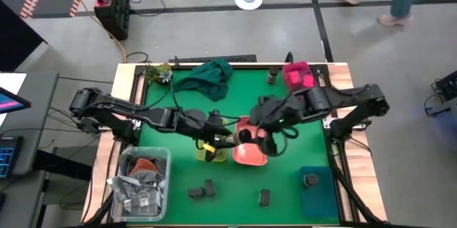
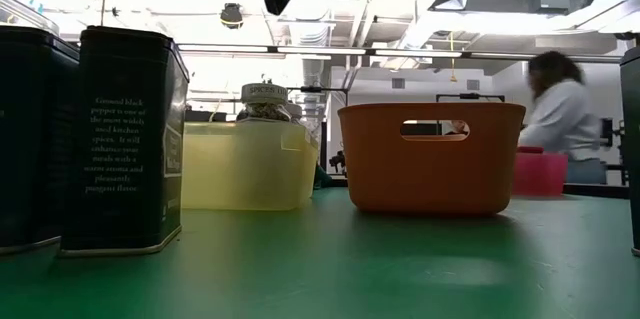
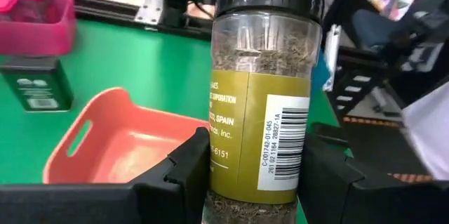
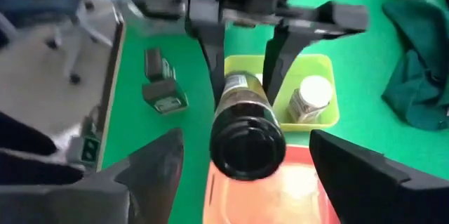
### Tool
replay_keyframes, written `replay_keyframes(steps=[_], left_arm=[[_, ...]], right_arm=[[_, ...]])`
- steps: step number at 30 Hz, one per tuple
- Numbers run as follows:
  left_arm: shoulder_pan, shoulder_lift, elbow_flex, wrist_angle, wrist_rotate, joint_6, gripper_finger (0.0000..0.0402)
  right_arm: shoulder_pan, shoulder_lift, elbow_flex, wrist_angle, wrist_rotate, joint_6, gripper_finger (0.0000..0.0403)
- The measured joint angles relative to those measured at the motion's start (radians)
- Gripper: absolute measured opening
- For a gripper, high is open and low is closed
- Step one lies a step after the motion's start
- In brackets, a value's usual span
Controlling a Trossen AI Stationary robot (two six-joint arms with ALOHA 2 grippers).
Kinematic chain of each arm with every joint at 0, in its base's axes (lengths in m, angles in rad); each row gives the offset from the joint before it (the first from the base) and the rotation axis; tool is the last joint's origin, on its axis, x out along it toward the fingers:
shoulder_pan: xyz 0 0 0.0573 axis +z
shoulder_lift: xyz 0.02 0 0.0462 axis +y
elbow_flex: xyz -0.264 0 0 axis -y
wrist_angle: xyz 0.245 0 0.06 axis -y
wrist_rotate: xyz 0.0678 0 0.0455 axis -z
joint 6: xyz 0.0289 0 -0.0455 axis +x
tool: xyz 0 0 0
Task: Sort spices by type
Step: Put the bottom black seasoning bottle into the blue bin
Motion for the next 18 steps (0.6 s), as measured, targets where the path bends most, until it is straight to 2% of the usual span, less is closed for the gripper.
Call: replay_keyframes(steps=[4, 10, 18], left_arm=[[0.001, -0.001, 0.001, 0.012, 0.054, -0.018, 0.0164], [0.0, -0.002, 0.001, 0.011, 0.072, -0.031, 0.0164], [0.0, -0.002, 0.001, 0.009, 0.071, -0.026, 0.0164]], right_arm=[[-0.006, 0.087, 0.098, -0.061, -0.003, -0.044, 0.0343], [-0.003, 0.184, 0.233, -0.168, -0.012, -0.12, 0.0378], [0.004, 0.201, 0.259, -0.193, -0.015, -0.119, 0.0399]])
